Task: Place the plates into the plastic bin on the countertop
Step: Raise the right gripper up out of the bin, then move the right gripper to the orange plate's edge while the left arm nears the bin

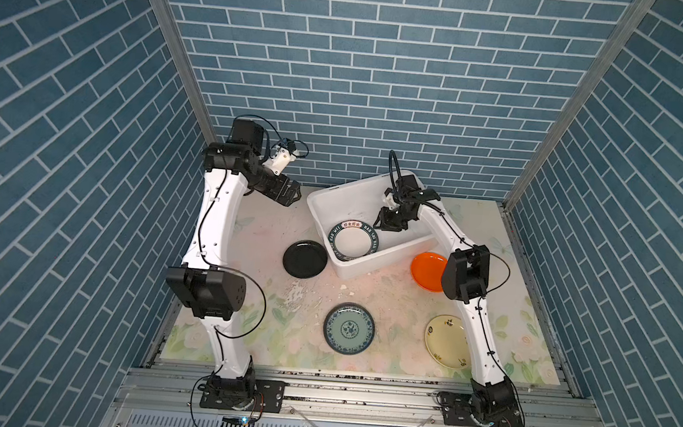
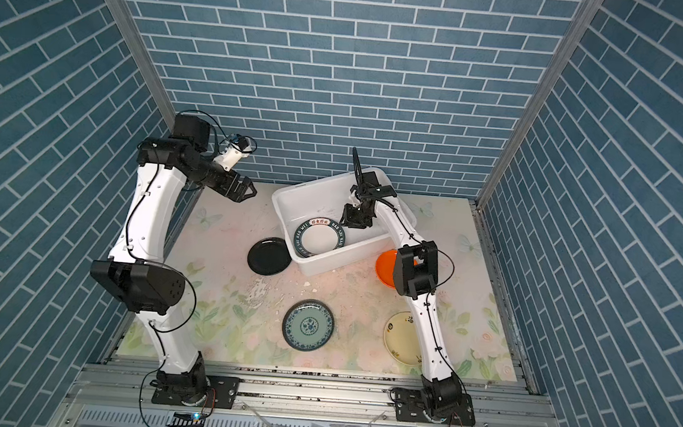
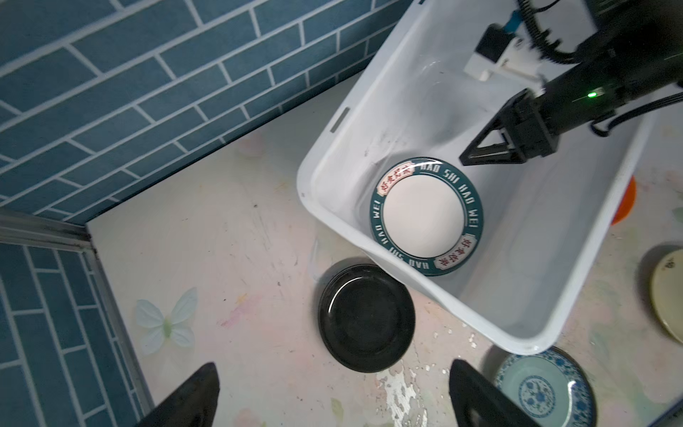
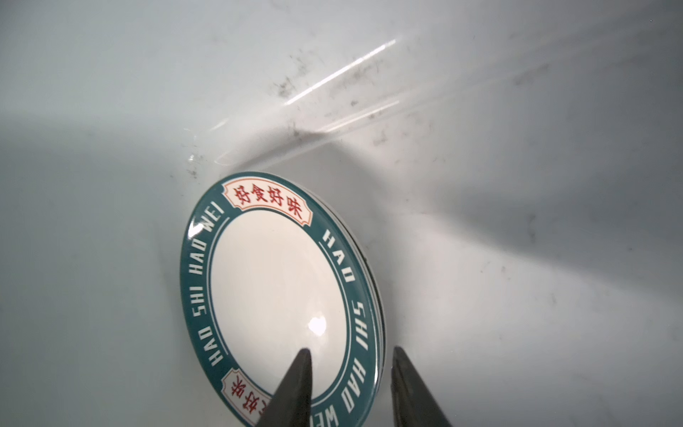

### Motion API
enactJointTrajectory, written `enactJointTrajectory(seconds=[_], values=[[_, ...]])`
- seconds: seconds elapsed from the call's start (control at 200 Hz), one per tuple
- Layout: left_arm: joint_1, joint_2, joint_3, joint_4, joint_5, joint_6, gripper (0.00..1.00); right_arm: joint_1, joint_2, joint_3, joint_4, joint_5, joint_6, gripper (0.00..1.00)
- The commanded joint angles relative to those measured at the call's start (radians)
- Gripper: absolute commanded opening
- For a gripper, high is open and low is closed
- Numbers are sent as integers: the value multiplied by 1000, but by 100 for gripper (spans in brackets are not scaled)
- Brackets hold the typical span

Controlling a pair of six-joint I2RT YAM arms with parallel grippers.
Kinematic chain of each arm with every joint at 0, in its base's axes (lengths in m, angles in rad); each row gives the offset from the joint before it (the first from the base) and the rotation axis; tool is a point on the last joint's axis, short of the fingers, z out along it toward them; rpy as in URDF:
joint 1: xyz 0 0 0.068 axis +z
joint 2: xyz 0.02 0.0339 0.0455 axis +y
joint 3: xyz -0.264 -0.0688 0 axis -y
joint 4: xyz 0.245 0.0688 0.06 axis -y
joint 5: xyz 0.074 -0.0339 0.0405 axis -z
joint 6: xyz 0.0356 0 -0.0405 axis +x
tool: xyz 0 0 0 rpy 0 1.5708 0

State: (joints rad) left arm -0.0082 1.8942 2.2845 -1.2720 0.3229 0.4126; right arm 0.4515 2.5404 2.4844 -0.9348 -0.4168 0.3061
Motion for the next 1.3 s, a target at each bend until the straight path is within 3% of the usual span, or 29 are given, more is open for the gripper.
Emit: enactJointTrajectory(seconds=[0.0,0.2,0.36,0.63,0.845,0.95,1.095,1.295], values=[[23,-32,-62,59,-91,-1,99,-9,-104,-4,54,31,-39,36],[24,-49,-67,29,-21,-20,99,-54,-207,-10,88,50,1,36],[18,-47,-30,12,72,-19,100,-109,-367,-109,132,36,63,35],[-18,27,168,-101,221,33,100,-193,-720,-546,290,88,180,36],[-100,8,135,-68,260,49,100,-308,-987,-952,390,175,344,38],[-148,12,135,-53,279,45,100,-388,-1073,-1113,428,161,436,38],[-215,35,157,-54,290,56,100,-468,-1108,-1275,473,101,511,38],[-260,64,171,-58,344,28,100,-490,-1094,-1413,526,102,521,38]])
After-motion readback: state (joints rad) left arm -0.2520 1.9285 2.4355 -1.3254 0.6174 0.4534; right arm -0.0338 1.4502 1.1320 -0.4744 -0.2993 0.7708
